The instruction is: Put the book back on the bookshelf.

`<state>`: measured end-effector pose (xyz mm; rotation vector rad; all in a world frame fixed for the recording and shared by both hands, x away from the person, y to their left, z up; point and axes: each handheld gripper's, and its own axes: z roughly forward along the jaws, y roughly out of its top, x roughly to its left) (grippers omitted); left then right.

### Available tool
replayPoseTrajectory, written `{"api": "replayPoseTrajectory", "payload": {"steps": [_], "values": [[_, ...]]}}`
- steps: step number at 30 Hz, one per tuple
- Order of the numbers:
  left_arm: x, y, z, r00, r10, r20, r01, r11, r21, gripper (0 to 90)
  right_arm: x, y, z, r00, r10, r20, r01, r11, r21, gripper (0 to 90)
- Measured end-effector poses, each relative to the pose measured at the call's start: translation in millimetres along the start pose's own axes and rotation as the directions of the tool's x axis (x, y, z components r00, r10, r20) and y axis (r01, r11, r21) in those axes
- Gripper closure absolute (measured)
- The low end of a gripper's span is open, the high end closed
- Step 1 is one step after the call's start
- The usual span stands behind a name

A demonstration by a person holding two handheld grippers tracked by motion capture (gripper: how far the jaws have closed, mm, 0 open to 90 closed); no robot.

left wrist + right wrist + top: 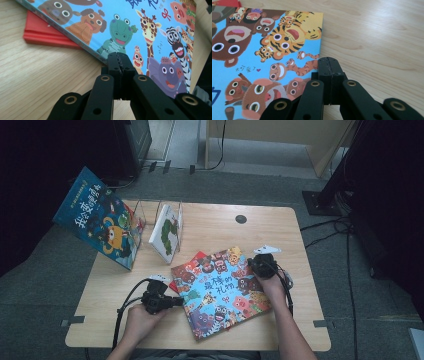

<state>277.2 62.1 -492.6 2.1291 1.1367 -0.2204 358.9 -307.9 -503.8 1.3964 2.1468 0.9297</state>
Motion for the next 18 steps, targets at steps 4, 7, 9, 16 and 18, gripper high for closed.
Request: {"api": "replayPoseTrajectory", "payload": {"steps": [4, 7, 9, 16, 18], "values": [[-6.0, 4.0, 7.4, 0.9999, 0.013, 0.011, -0.013, 0.9999, 0.001, 90.0, -8.0, -3.5, -12.8, 0.9988, 0.049, -0.005, -0.049, 0.997, -0.055, 90.0], [-8.3, 8.2, 11.8, 0.9995, 0.024, 0.02, -0.025, 0.9997, 0.008, 90.0, -10.2, -8.1, -20.2, 0.9977, 0.065, -0.017, -0.066, 0.995, -0.07, 90.0], [-10.5, 10.6, 14.6, 0.9994, 0.029, 0.017, -0.029, 0.9995, 0.007, 90.0, -9.2, -11.1, -24.4, 0.9978, 0.064, -0.02, -0.065, 0.995, -0.072, 90.0], [-11.1, 18.5, 19.5, 0.9979, 0.039, 0.053, -0.04, 0.9985, 0.036, 89.5, -8.7, -22.7, -36.4, 0.9979, 0.062, -0.021, -0.063, 0.996, -0.067, 90.0], [-6.8, 21.9, 16.1, 0.9981, 0.043, 0.045, -0.045, 0.9983, 0.036, 88.3, -9.8, -26.7, -41.9, 0.9973, 0.071, -0.02, -0.072, 0.995, -0.071, 90.0]]}}
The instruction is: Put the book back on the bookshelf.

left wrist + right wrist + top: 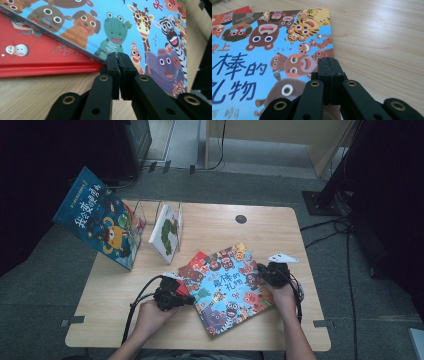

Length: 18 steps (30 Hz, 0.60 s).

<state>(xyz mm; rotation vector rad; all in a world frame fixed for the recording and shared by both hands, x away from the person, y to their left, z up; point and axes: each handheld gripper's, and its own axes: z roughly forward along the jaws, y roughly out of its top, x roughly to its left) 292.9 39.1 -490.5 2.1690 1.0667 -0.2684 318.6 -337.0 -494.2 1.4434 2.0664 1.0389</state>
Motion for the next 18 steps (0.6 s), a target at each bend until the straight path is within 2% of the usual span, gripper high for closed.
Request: {"api": "replayPoseTrajectory", "payload": {"steps": [3, 7, 12, 18], "values": [[9.0, 7.1, -9.0, 0.9998, -0.014, -0.01, 0.014, 0.9998, -0.016, 88.4, -1.3, -6.7, -8.6, 1.0, 0.004, 0.003, -0.004, 1.0, 0.005, 90.0], [19.1, 16.4, -17.7, 0.9994, -0.019, -0.028, 0.018, 0.9994, -0.028, 87.9, -2.7, -17.1, -16.1, 1.0, 0.001, 0.009, -0.002, 0.999, 0.039, 90.0], [28.4, 23.8, -24.1, 0.9986, -0.004, -0.052, 0.003, 0.9997, -0.022, 87.6, -4.3, -27.4, -26.9, 0.9999, 0.011, 0.013, -0.011, 0.999, 0.034, 89.9], [40.6, 30.6, -30.5, 0.9985, -0.007, -0.055, 0.005, 0.9996, -0.029, 85.3, -1.4, -40.6, -41.8, 0.9998, -0.006, 0.02, 0.005, 0.999, 0.033, 88.1]]}}
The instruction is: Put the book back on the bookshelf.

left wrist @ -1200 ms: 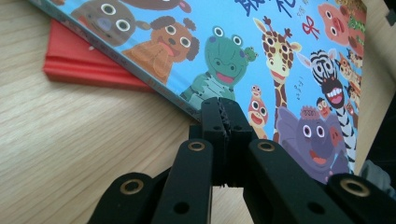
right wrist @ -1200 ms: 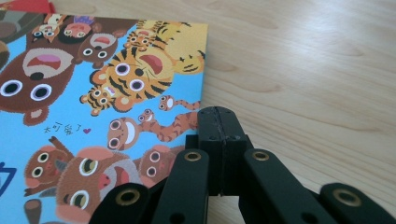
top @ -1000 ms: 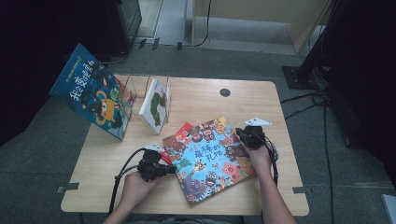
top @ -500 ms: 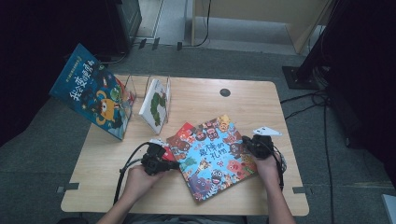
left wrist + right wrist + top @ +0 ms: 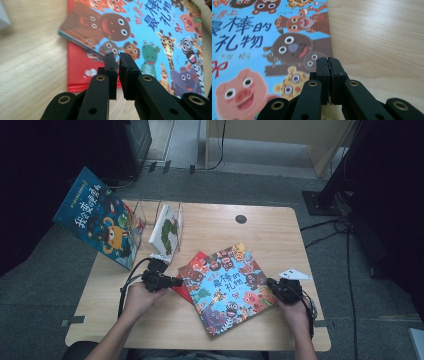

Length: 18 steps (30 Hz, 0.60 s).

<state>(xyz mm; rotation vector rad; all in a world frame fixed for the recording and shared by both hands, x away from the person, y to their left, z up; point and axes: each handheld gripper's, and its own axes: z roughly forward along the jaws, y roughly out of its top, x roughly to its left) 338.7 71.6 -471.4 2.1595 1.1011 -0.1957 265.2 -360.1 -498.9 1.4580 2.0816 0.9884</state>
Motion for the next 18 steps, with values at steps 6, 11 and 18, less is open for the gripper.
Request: {"api": "replayPoseTrajectory", "payload": {"steps": [6, 11, 18], "values": [[5.1, 7.9, -2.7, 0.9999, -0.01, 0.014, 0.01, 0.9999, -0.009, 84.0, 3.1, -15.1, -18.4, 0.9996, 0.028, 0.0, -0.028, 0.999, 0.016, 90.0], [9.4, 11.6, -5.2, 1.0, -0.009, 0.003, 0.01, 0.9998, -0.019, 79.5, -0.3, -21.5, -26.5, 0.9984, 0.056, -0.002, -0.056, 0.998, 0.024, 90.0], [12.9, 12.7, -4.1, 1.0, -0.009, -0.004, 0.009, 0.9998, -0.016, 75.0, 1.3, -34.3, -40.1, 0.9982, 0.059, 0.0, -0.059, 0.998, 0.023, 90.0]]}}
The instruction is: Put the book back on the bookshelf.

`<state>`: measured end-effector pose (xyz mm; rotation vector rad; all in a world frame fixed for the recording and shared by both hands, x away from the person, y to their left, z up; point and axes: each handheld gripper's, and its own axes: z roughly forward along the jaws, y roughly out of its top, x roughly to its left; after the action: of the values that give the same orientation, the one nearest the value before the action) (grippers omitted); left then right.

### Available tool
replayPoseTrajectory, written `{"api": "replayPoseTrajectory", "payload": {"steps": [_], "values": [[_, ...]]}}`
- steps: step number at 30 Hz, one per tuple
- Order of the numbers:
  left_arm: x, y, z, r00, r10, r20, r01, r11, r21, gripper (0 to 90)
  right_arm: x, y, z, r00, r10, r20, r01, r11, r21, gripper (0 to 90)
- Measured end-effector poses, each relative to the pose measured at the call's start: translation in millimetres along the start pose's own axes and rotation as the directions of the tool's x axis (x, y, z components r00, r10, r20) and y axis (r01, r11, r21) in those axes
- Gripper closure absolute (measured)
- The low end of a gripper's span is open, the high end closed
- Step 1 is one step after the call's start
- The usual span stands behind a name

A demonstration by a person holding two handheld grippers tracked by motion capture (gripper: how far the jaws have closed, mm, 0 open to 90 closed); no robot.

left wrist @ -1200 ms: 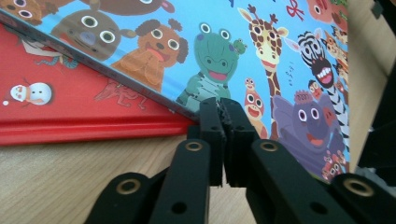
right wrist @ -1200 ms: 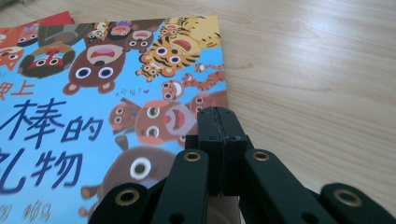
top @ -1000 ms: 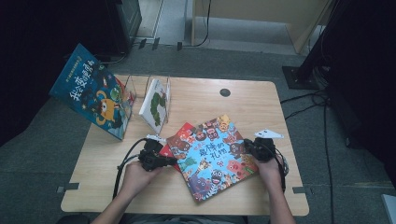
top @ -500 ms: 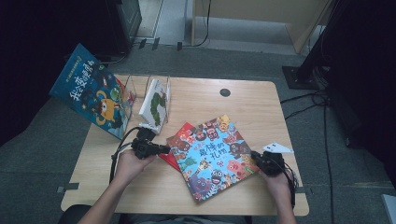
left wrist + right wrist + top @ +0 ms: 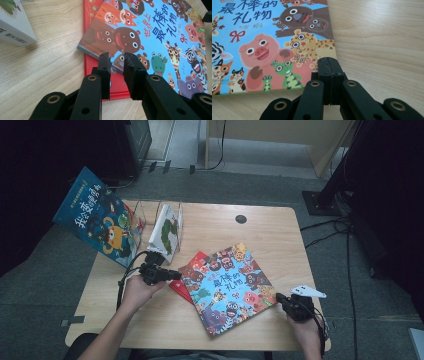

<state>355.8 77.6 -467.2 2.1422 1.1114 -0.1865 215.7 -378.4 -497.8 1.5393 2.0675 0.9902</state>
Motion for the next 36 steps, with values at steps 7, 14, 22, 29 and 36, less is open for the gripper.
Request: {"api": "replayPoseTrajectory", "payload": {"steps": [7, 14, 22, 29, 36], "values": [[2.4, -1.7, -1.3, 1.0, -0.004, -0.002, 0.004, 1.0, -0.004, 69.2, 0.3, -11.1, -5.8, 0.9995, -0.028, 0.014, 0.027, 0.997, 0.078, 90.0], [5.1, -7.2, -1.9, 1.0, -0.006, -0.007, 0.006, 0.9997, -0.022, 56.8, -7.3, -7.1, -2.8, 1.0, 0.003, 0.0, -0.003, 0.999, 0.048, 90.0], [8.1, -11.4, -1.9, 0.9999, -0.009, -0.013, 0.008, 0.9994, -0.035, 48.7, -16.7, 3.5, 10.4, 0.9997, 0.025, 0.001, -0.025, 0.999, 0.024, 89.8], [11.9, -15.9, 3.1, 0.9994, -0.032, -0.011, 0.031, 0.9989, -0.035, 44.3, -25.2, 16.9, 25.6, 0.9997, 0.026, 0.003, -0.026, 1.0, 0.006, 86.6], [8.9, -22.2, 9.4, 0.9993, -0.035, -0.012, 0.035, 0.9994, 0.002, 43.3, -28.1, 27.6, 37.8, 0.9994, 0.033, 0.004, -0.033, 0.999, -0.004, 84.9]]}}
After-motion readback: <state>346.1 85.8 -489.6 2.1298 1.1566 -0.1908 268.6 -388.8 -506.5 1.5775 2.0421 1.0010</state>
